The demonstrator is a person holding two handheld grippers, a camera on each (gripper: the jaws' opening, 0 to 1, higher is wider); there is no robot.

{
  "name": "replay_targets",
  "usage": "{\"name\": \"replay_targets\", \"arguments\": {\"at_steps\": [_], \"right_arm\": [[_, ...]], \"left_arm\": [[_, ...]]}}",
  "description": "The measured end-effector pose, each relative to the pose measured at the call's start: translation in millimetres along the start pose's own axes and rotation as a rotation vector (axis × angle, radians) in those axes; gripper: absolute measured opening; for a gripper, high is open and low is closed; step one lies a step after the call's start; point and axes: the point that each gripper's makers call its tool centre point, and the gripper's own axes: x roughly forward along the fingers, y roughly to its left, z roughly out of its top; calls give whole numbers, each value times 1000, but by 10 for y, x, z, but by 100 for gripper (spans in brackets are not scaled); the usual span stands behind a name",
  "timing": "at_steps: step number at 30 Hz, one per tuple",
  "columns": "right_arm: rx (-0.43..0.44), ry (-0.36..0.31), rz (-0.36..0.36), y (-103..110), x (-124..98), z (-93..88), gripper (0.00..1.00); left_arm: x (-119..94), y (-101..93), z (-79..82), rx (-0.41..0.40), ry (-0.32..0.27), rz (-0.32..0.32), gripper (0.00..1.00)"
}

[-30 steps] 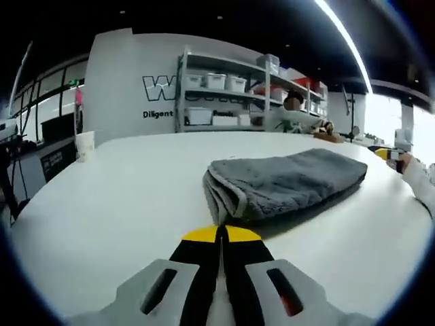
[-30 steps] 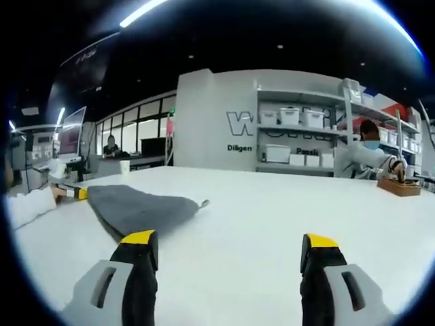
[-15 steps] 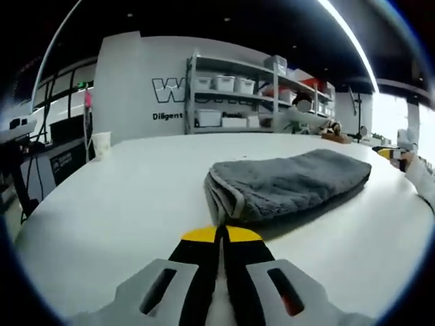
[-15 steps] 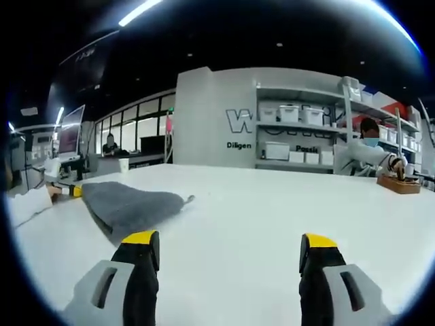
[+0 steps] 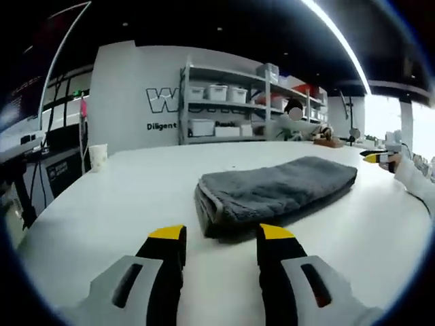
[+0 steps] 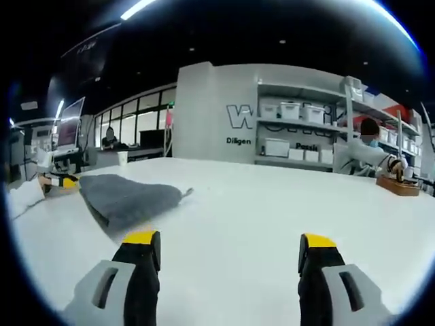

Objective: Open the folded towel by lifting each exposed corner and separating the folded layers until the towel lies flat within the target outline without major curled edges

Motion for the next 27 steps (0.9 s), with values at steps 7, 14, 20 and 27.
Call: {"name": "replay_targets", "arguments": {"at_steps": [7,14,20,27], "right_arm": [[-25,22,17,72,43,-59,82],[-37,20,17,75,53,-63,81],[-55,45,14,101,86,-136,82],[-90,44,30,246,105,-115,83]], "left_arm": [[-11,-189,151,-7,-48,-63,83],[47,-350,102,-45,-14,-148,97],[45,-440,131,-42,-9,-186,99],[41,-491,161,-29,-6,-190,99]]}}
